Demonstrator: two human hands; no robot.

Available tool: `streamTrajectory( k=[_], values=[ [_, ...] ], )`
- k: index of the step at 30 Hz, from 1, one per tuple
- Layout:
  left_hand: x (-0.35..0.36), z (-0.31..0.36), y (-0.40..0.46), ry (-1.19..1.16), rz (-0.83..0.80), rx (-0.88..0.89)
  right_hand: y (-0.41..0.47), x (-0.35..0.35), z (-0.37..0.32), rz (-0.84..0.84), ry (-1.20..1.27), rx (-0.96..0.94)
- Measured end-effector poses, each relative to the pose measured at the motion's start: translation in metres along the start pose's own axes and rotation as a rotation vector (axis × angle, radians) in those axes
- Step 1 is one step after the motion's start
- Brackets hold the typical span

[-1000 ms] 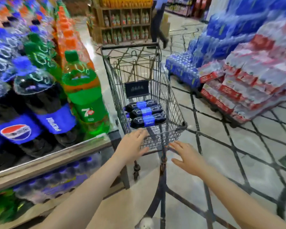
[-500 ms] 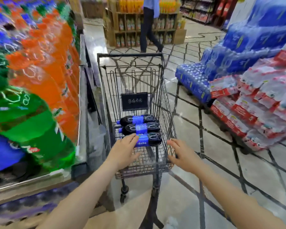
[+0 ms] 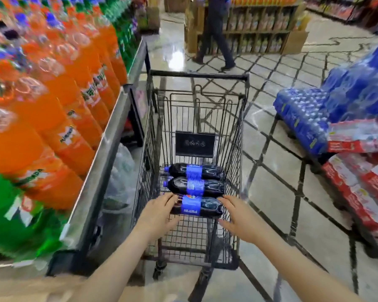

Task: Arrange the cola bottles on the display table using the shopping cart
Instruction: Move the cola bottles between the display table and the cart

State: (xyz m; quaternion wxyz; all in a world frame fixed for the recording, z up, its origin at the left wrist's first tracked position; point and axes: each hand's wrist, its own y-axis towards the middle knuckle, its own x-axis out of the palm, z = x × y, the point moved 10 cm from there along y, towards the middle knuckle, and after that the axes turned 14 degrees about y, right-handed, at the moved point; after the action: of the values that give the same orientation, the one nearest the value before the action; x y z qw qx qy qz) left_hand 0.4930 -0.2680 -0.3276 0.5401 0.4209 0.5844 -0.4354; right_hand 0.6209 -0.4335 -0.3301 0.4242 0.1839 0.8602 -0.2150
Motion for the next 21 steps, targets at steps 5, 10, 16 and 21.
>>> streamTrajectory(
  k=[5, 10, 16, 21],
  values=[
    [0.032, -0.047, 0.045, -0.036, -0.054, -0.09, 0.064, 0.015, 0.008, -0.041, -0.003, -0.017],
    [0.096, -0.077, 0.107, -0.068, -0.195, -0.058, 0.13, 0.057, 0.038, -0.121, -0.014, 0.062],
    [0.219, -0.084, 0.156, -0.056, -0.433, 0.078, 0.188, 0.129, 0.099, -0.27, -0.003, 0.229],
    [0.308, -0.101, 0.166, -0.162, -0.55, 0.005, 0.218, 0.173, 0.14, -0.301, 0.003, 0.271]
  ],
)
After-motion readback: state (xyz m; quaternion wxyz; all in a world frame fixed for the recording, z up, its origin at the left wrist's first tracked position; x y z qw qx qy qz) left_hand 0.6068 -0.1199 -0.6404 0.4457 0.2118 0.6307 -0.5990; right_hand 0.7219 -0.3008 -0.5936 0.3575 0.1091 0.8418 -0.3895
